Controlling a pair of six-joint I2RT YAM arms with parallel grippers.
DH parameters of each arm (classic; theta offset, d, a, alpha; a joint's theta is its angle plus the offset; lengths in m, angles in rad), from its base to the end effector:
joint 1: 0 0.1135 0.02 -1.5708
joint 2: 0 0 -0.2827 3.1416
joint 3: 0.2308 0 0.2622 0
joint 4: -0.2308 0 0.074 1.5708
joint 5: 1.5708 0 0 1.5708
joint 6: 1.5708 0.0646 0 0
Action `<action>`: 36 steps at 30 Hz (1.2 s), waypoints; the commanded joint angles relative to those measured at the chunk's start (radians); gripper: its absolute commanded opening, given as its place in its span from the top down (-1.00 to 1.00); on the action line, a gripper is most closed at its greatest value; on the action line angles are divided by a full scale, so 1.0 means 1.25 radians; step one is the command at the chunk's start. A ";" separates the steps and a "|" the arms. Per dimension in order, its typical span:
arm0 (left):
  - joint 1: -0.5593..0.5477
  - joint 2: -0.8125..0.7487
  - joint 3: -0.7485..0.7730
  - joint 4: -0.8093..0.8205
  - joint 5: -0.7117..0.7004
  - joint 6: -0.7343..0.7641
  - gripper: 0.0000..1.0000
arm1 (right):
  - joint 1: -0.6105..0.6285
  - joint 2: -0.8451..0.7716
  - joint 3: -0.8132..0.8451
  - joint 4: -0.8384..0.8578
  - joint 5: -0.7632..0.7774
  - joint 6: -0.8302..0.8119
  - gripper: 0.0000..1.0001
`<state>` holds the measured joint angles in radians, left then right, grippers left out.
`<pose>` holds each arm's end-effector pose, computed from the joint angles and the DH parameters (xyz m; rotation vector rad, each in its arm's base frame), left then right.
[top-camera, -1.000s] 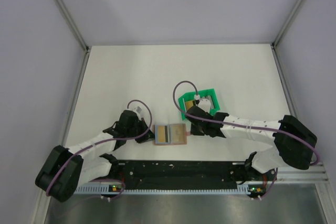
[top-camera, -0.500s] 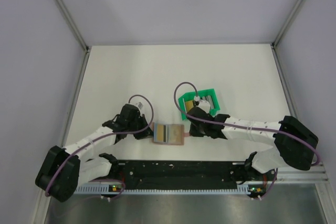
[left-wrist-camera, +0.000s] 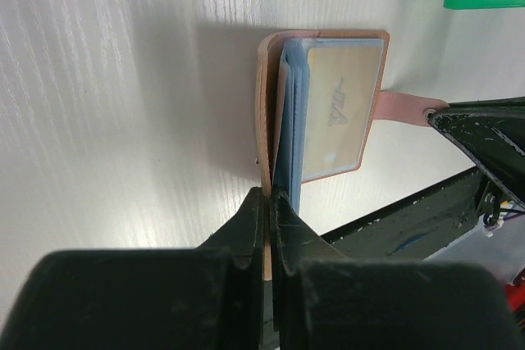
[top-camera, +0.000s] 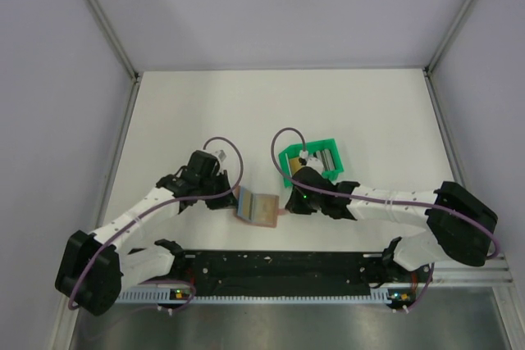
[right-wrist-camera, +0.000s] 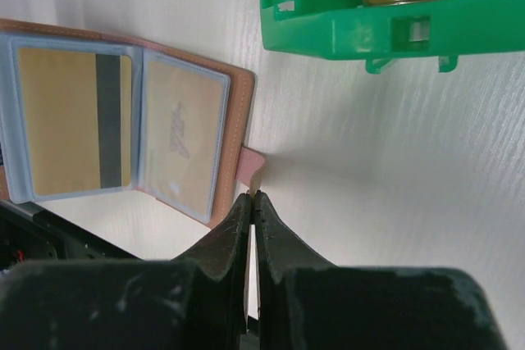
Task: Put the credit cards into the card holder
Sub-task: Close the card holder at the center of the board.
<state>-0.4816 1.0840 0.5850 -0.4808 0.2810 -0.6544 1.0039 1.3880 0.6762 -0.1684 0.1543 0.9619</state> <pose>0.1835 -0.1161 0.1809 -0.1167 2.6898 -0.7612 0.1635 0.2383 0.1639 0.0174 2.5586 0.6559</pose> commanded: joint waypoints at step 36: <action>-0.092 0.067 -0.038 0.331 0.289 -0.077 0.34 | 0.014 -0.016 -0.006 0.044 0.005 0.023 1.00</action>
<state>-0.5636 1.1282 0.5583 -0.1886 0.6037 -0.7177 1.0126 1.3891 0.6739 -0.1200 0.1280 0.9733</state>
